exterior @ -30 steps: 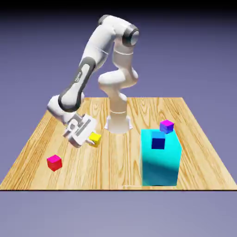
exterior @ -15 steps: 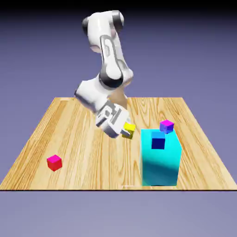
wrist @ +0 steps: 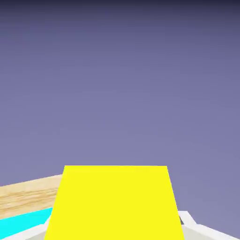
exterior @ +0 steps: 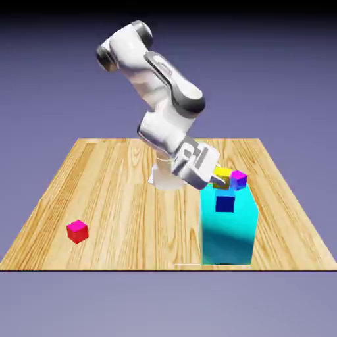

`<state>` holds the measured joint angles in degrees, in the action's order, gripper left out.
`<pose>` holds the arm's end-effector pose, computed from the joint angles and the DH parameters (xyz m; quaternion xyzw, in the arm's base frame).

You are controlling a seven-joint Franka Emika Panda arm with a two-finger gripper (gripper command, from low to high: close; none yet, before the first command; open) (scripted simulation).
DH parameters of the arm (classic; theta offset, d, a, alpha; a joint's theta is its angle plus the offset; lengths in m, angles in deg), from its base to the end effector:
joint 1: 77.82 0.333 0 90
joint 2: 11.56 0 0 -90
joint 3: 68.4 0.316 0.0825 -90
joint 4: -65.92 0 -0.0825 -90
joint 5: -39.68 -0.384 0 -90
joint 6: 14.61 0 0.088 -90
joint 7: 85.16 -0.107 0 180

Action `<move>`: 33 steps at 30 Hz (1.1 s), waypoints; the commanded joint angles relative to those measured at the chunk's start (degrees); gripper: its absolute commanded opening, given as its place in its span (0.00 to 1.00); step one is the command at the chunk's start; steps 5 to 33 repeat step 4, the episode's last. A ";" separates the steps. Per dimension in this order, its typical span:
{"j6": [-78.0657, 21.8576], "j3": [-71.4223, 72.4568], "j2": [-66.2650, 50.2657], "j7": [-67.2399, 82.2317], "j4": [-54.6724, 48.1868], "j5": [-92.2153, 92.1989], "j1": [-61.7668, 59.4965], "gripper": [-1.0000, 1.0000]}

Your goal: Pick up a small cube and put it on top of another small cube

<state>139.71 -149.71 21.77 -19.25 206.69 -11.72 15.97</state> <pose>0.4840 0.0841 0.3426 -0.8438 -0.2099 -0.2543 0.4233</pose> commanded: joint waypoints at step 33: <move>-1.88 2.86 -0.16 -1.46 0.31 1.29 -4.14 1.00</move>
